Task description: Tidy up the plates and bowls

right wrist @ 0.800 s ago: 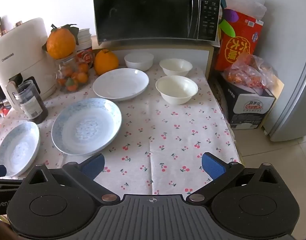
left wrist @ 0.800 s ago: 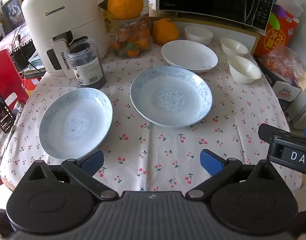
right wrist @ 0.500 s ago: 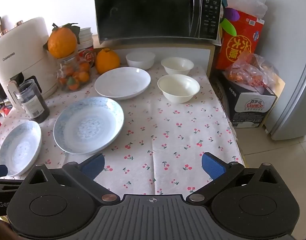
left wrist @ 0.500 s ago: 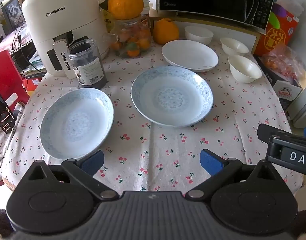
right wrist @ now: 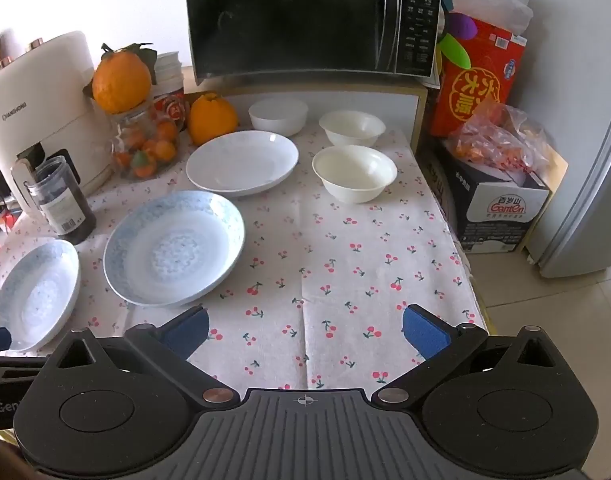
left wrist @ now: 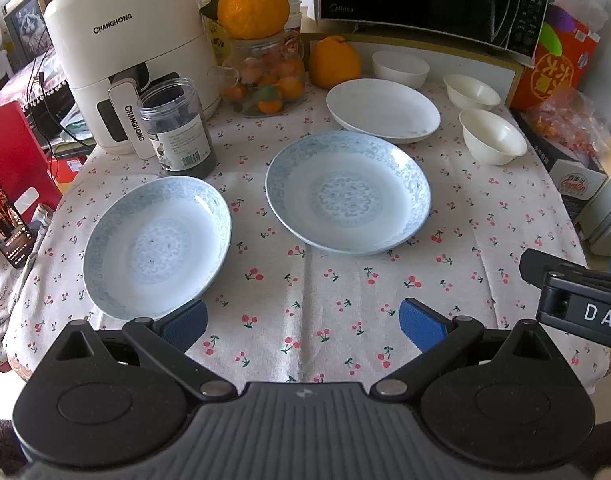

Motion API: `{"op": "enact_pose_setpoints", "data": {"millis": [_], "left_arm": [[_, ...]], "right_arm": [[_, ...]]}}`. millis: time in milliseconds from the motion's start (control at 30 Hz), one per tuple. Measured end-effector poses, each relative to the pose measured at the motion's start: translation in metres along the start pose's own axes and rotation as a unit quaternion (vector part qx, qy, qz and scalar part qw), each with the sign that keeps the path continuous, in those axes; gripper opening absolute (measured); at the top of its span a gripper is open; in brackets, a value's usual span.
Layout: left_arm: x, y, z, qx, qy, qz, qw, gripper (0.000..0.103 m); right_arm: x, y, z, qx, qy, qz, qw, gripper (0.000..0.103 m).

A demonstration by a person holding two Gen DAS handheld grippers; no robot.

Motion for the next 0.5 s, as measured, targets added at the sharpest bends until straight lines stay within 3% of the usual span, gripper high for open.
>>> {"op": "enact_pose_setpoints", "data": {"millis": [500], "left_arm": [[0.0020,-0.0024,0.0014,0.003,0.000,-0.005,1.0000,0.103]], "right_arm": [[0.0003,-0.0001,0.0009,-0.003,-0.002,0.002,1.000,0.103]]}}
Point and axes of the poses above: each gripper's, at about its wrist camera, not at the fingertips, and x roughly the way its jaws point, y to its right, z to its underside, the point moved 4 cm from there along x, roughly the way its jaws point, and after that the axes turned 1 degree about z, right-handed, at the moved point
